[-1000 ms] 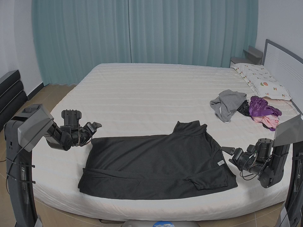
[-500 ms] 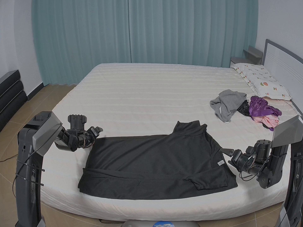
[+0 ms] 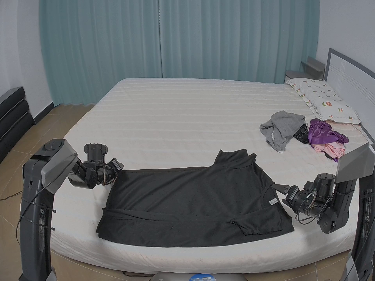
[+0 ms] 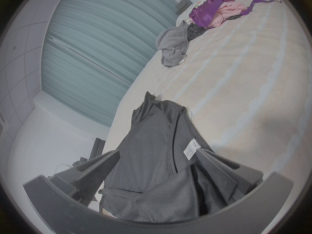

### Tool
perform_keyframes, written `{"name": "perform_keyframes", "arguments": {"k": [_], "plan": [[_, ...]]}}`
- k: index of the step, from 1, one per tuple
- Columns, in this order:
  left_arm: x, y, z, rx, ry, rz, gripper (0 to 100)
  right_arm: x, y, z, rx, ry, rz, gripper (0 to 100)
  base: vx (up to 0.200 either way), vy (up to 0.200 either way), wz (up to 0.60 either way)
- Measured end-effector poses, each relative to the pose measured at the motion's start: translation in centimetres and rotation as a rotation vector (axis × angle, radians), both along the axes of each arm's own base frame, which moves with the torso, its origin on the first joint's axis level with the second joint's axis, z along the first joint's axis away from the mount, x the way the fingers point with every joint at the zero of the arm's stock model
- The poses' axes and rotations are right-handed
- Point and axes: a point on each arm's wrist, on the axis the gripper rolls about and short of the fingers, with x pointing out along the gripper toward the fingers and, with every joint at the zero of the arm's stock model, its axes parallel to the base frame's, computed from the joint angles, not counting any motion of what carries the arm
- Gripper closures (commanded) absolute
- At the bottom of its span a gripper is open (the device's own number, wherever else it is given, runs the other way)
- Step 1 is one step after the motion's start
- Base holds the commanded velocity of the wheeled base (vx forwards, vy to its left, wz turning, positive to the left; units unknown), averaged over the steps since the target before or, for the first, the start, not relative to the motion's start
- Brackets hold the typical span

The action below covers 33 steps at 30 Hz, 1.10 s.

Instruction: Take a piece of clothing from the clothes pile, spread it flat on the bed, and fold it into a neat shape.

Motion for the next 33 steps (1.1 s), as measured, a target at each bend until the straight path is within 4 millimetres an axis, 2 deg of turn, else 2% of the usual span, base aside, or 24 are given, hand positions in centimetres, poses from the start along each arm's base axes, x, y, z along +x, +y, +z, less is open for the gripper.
{"name": "perform_keyframes", "arguments": {"k": [5,11,19,26,33], "plan": [[0.1,0.2,0.2,-0.012,-0.005,0.016,100,0.0,0.0,0.1,-0.004,-0.005,-0.005,0,0.0,0.0,0.0],[0.2,1.3,0.9,-0.005,-0.028,0.055,100,0.1,0.0,0.5,-0.008,-0.02,-0.007,0,0.0,0.0,0.0],[0.3,1.4,1.6,-0.007,-0.045,0.06,100,0.9,0.0,0.9,-0.008,-0.051,-0.008,0,0.0,0.0,0.0],[0.3,1.2,1.8,-0.008,-0.059,0.055,100,2.9,0.4,1.1,-0.01,-0.059,0.002,0,0.0,0.0,0.0],[0.3,1.1,1.9,-0.011,-0.061,0.053,100,6.5,1.3,1.6,-0.026,-0.033,0.025,0,0.0,0.0,0.0]]}}
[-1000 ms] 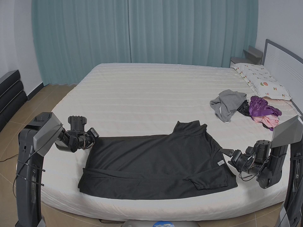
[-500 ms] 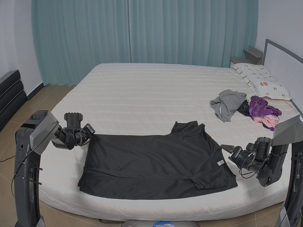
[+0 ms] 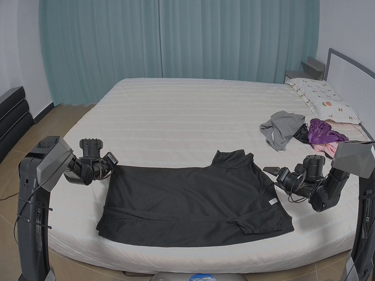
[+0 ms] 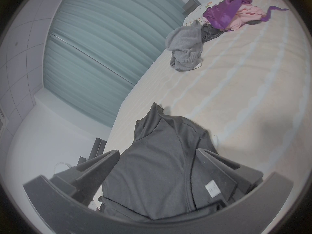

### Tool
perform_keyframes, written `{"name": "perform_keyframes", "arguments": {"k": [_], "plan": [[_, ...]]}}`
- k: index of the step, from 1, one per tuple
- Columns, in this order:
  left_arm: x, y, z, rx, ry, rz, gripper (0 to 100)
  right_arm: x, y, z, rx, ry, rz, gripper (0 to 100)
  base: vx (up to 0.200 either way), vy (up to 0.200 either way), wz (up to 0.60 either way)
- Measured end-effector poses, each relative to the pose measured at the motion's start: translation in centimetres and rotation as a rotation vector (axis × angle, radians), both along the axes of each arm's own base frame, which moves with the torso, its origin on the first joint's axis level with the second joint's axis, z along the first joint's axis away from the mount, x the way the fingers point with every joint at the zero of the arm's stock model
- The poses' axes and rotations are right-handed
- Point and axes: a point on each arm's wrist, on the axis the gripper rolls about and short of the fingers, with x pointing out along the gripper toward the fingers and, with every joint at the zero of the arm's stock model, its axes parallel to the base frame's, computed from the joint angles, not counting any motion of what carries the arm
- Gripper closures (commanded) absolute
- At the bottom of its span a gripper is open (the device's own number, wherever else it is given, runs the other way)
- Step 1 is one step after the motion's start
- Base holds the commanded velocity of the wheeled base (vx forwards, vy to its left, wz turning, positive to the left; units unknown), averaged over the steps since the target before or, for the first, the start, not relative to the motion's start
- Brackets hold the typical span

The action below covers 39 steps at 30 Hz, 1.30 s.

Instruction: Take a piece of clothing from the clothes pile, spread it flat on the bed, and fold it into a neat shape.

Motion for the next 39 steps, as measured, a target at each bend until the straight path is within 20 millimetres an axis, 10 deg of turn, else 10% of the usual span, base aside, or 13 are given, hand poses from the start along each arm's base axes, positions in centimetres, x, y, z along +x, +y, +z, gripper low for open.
{"name": "perform_keyframes", "arguments": {"k": [31,32,39], "plan": [[-0.2,0.0,-0.1,-0.021,0.01,0.012,100,12.8,4.8,-1.7,-0.38,-0.096,0.053,0,0.0,0.0,0.0],[-0.2,0.0,-0.2,-0.021,0.011,0.012,100,12.9,4.9,-1.8,-0.38,-0.097,0.053,100,0.0,0.0,0.0],[-0.2,-0.1,-0.1,-0.022,0.011,0.01,100,13.2,4.9,-2.4,-0.38,-0.095,0.055,100,0.0,0.0,0.0]]}}
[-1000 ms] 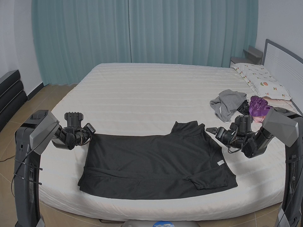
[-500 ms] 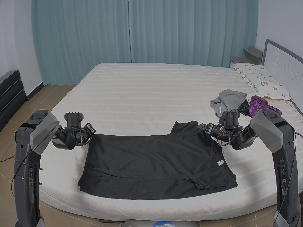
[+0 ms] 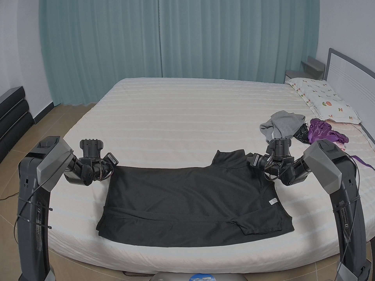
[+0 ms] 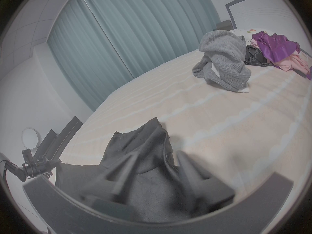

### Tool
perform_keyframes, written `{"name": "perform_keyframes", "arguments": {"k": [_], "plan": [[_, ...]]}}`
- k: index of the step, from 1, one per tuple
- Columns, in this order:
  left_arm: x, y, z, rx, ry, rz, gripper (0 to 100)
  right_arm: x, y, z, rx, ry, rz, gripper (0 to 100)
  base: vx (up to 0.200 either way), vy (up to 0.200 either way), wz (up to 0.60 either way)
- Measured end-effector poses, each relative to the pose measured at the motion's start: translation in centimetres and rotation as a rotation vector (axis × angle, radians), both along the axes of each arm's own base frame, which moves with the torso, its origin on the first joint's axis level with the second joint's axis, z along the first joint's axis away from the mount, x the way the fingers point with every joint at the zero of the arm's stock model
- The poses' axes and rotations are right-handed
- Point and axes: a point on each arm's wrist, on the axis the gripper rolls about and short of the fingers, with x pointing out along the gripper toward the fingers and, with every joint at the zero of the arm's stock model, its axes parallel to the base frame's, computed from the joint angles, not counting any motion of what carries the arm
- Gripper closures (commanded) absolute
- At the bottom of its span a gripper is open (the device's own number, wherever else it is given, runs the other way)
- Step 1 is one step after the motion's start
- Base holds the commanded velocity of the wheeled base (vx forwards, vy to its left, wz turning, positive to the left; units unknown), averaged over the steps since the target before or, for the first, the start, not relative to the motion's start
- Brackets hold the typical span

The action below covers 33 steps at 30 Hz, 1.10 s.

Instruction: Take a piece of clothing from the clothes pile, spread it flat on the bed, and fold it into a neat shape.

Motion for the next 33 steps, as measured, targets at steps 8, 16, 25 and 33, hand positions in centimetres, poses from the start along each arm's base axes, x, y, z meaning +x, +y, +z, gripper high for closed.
{"name": "perform_keyframes", "arguments": {"k": [8,16,25,33], "plan": [[0.0,0.0,0.4,0.0,-0.009,0.0,100,-0.2,-0.4,0.5,0.006,0.003,-0.003,100,0.0,0.0,0.0],[0.0,0.1,1.3,-0.002,-0.022,0.003,100,-1.3,-1.3,1.9,0.022,0.012,-0.012,100,0.0,0.0,0.0],[-0.3,0.3,2.4,-0.023,-0.04,0.022,100,-1.7,-2.7,3.4,0.095,-0.009,-0.065,100,0.0,0.0,0.0],[-0.6,0.5,3.1,-0.031,-0.048,0.03,100,-2.2,-3.0,4.4,0.125,-0.029,-0.078,100,0.0,0.0,0.0]]}}
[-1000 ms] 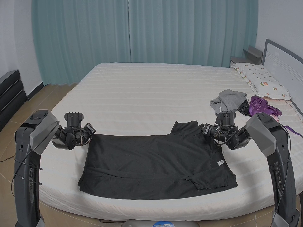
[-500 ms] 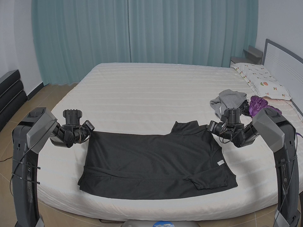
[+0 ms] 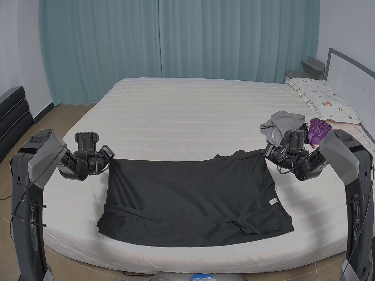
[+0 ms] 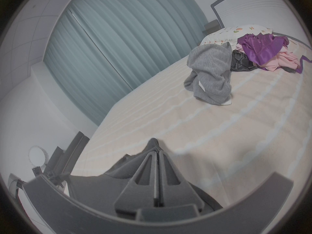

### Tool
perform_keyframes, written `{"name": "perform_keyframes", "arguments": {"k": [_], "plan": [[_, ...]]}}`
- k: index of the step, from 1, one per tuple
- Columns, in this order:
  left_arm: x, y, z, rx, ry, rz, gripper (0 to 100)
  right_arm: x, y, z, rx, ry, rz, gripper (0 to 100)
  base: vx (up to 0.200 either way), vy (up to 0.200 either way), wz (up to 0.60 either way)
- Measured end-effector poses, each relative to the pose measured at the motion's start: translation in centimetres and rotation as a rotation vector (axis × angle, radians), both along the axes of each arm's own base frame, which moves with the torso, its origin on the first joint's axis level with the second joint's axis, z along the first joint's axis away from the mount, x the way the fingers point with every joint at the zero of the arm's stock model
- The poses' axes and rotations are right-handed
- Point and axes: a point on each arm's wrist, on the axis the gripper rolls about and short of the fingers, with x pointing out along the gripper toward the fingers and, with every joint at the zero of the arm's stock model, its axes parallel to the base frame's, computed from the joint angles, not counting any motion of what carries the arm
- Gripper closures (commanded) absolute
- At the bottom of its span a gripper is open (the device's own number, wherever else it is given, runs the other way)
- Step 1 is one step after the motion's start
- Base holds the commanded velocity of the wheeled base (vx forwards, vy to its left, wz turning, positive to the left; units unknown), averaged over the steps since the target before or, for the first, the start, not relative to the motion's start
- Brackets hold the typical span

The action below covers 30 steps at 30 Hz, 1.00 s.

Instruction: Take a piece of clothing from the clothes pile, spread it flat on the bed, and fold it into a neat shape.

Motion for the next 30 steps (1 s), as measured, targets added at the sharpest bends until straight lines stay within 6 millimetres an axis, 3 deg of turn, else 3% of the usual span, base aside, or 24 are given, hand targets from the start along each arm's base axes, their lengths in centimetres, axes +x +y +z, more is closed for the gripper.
{"name": "perform_keyframes", "arguments": {"k": [18,30], "plan": [[-0.5,0.0,0.4,0.003,0.005,-0.001,100,-0.8,-0.8,1.3,0.035,-0.018,-0.028,100,0.0,0.0,0.0],[-1.1,0.0,0.3,0.007,0.025,-0.013,100,-2.3,-1.1,0.4,0.04,0.042,-0.013,100,0.0,0.0,0.0]]}}
